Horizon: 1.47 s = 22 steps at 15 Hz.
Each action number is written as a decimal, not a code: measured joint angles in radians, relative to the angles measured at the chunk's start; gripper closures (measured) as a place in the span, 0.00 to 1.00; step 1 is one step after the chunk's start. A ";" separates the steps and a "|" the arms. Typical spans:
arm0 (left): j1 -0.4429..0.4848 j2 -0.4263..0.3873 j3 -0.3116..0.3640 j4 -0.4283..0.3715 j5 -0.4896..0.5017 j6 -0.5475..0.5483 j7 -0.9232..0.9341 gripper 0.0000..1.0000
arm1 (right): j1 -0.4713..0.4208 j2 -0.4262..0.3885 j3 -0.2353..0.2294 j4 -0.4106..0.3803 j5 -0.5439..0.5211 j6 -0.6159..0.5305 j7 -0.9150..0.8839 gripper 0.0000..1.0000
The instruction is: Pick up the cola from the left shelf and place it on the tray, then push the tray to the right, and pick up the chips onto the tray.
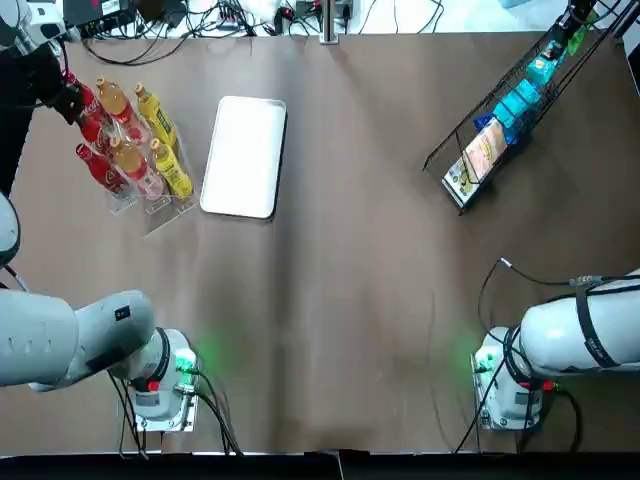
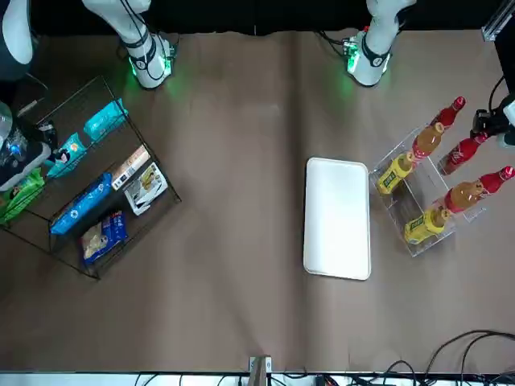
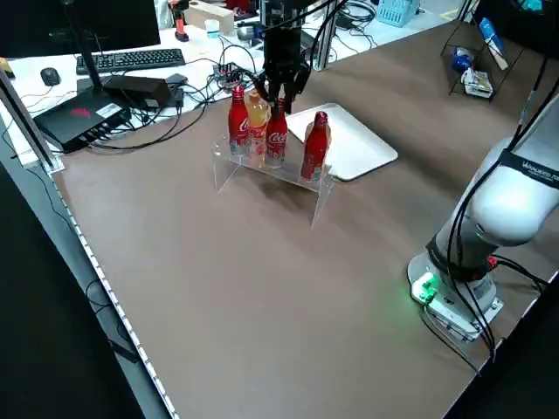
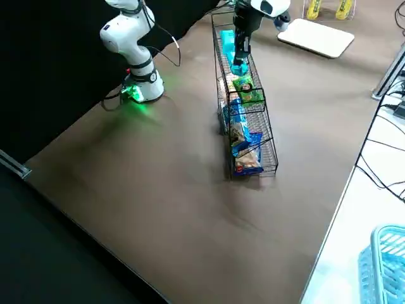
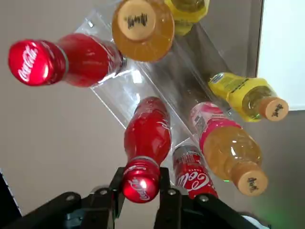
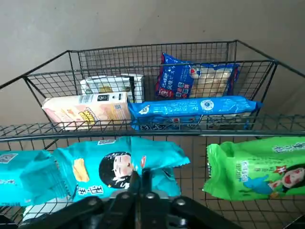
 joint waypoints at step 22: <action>-0.300 0.435 -0.302 0.400 -0.029 -0.104 -1.000 0.68 | 0.003 -0.010 0.005 0.125 0.001 -0.134 0.049 0.99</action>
